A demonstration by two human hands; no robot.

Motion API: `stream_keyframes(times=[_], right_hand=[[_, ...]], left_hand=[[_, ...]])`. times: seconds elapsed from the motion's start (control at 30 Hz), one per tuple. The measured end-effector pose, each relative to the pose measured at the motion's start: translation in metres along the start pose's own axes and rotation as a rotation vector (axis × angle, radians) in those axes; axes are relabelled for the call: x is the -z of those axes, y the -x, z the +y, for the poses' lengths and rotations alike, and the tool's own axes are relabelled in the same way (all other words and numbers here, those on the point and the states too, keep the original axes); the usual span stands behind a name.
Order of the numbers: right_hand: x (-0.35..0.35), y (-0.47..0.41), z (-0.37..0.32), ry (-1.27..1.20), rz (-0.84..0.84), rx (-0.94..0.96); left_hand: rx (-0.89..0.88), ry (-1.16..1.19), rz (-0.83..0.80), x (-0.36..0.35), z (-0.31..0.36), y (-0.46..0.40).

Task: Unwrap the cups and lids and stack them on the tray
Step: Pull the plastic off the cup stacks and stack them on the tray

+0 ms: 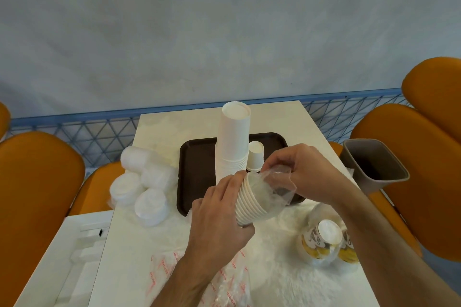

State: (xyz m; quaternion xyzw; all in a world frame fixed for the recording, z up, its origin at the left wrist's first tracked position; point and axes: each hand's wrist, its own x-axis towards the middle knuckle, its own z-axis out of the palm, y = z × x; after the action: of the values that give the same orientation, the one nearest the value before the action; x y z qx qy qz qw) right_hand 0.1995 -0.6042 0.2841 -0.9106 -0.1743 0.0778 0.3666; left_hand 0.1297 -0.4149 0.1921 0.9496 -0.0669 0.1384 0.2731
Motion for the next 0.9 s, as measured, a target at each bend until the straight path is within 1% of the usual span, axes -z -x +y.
stream_keyframes(times=[0.07,0.13,0.17,0.2,0.23,0.27,0.3,0.33,0.37,0.4,0.53,0.63,0.7,0.8,0.9], right_hand=[[0.002,0.000,0.000,0.042,0.110,0.069],[0.004,-0.001,0.001,0.068,0.308,0.191],[0.005,0.000,0.001,0.048,0.389,0.217],[0.008,0.001,0.001,-0.007,0.411,0.198],[0.012,0.003,0.001,-0.088,0.357,0.140],[0.016,0.005,0.002,-0.172,0.226,0.060],[0.018,0.008,0.004,-0.228,0.050,-0.027],[0.018,0.010,0.006,-0.237,-0.120,-0.099],[0.016,0.012,0.008,-0.222,-0.237,-0.145],[0.014,0.014,0.011,-0.216,-0.285,-0.169],[0.009,0.016,0.011,-0.340,-0.292,-0.243],[0.007,0.020,0.010,-0.272,-0.340,-0.204],[0.005,0.020,0.011,-0.234,-0.311,-0.185],[0.006,0.020,0.017,-0.278,-0.181,-0.223],[0.005,0.022,0.028,-0.406,0.006,-0.348]], left_hand=[[-0.015,0.005,-0.012,0.001,0.001,0.002],[-0.011,0.028,-0.028,0.001,0.001,0.003],[0.000,0.035,-0.027,0.002,0.001,0.003],[0.013,0.039,-0.023,0.001,0.000,0.004],[0.022,0.041,-0.017,0.001,0.000,0.004],[0.027,0.043,-0.012,0.001,0.000,0.005],[0.026,0.042,-0.008,0.001,0.000,0.005],[0.024,0.042,-0.004,0.002,0.001,0.005],[0.021,0.040,-0.002,0.003,0.001,0.005],[0.016,0.036,-0.002,0.002,0.002,0.004],[-0.003,-0.001,0.012,0.004,0.002,0.002],[0.006,-0.028,0.024,0.004,0.001,0.000],[0.020,-0.030,0.036,0.003,0.000,-0.002],[0.044,0.024,0.045,0.004,-0.002,-0.002],[0.104,0.157,0.049,0.008,-0.002,-0.001]])
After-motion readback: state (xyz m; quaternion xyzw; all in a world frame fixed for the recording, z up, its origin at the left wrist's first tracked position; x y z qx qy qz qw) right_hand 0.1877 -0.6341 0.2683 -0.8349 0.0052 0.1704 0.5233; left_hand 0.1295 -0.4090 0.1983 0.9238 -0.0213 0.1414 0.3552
